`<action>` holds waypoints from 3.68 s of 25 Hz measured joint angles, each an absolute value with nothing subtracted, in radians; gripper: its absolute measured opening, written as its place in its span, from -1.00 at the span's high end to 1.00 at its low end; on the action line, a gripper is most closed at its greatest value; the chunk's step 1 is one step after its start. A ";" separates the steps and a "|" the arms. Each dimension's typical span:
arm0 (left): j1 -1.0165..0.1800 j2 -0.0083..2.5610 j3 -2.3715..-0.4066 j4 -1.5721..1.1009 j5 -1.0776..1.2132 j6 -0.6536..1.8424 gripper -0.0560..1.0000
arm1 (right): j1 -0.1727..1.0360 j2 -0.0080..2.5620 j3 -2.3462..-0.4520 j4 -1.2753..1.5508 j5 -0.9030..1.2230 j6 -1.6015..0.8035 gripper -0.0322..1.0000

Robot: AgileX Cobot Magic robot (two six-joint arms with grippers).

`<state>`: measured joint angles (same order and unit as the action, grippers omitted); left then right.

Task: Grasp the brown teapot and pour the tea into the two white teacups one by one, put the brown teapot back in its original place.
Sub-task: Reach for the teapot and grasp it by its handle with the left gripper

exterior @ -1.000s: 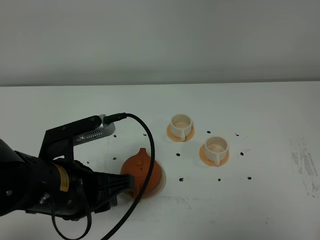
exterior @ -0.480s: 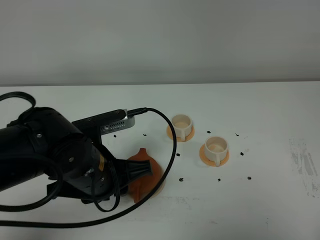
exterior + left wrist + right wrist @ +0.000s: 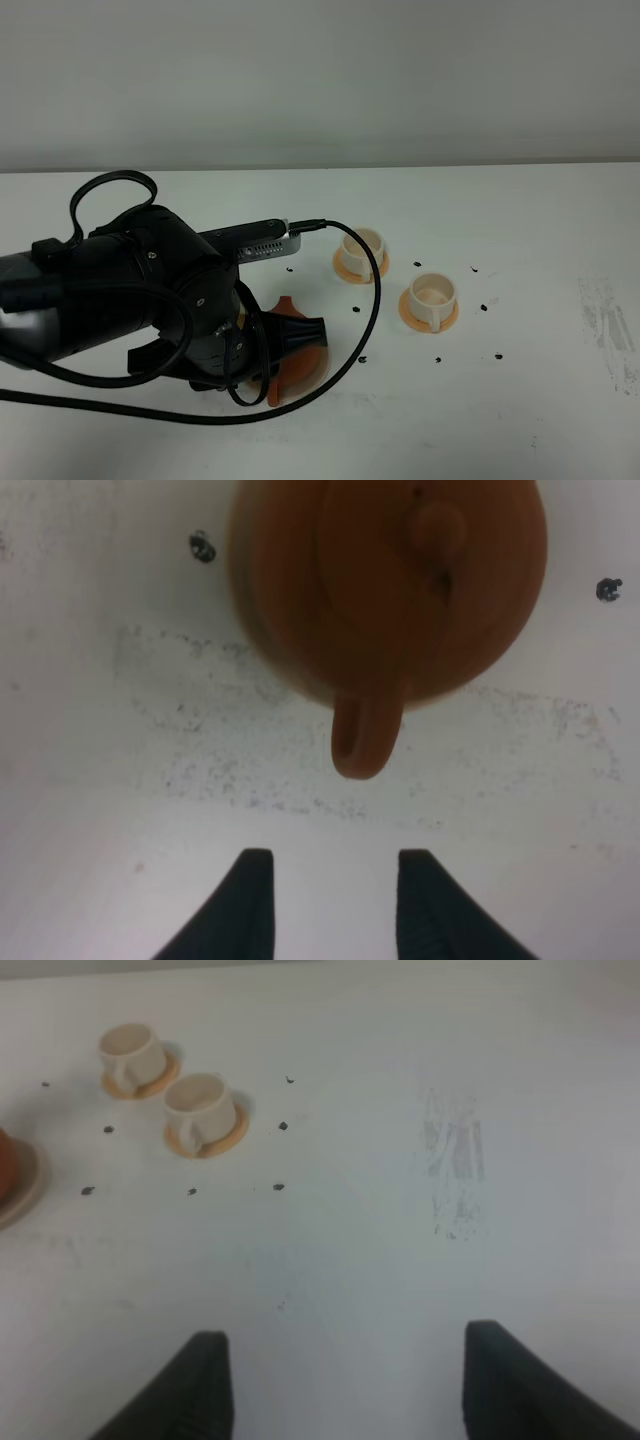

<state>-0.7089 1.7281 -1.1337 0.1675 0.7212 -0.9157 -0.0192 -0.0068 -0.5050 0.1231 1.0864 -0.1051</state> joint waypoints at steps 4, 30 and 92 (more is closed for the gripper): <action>-0.709 1.737 -1.134 0.170 0.710 -0.899 0.27 | -0.019 -0.007 -0.505 0.123 1.086 -0.105 -0.07; -0.709 1.766 -1.134 0.188 0.671 -0.897 0.27 | -0.019 -0.007 -0.505 0.123 1.086 -0.105 -0.07; -0.705 1.904 -1.138 0.250 0.508 -0.873 0.27 | -0.019 -0.007 -0.505 0.123 1.086 -0.105 -0.07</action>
<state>-0.7051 1.9036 -1.1375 0.2496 0.5080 -0.8730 -0.0192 -0.0068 -0.5050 0.1231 1.0864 -0.1051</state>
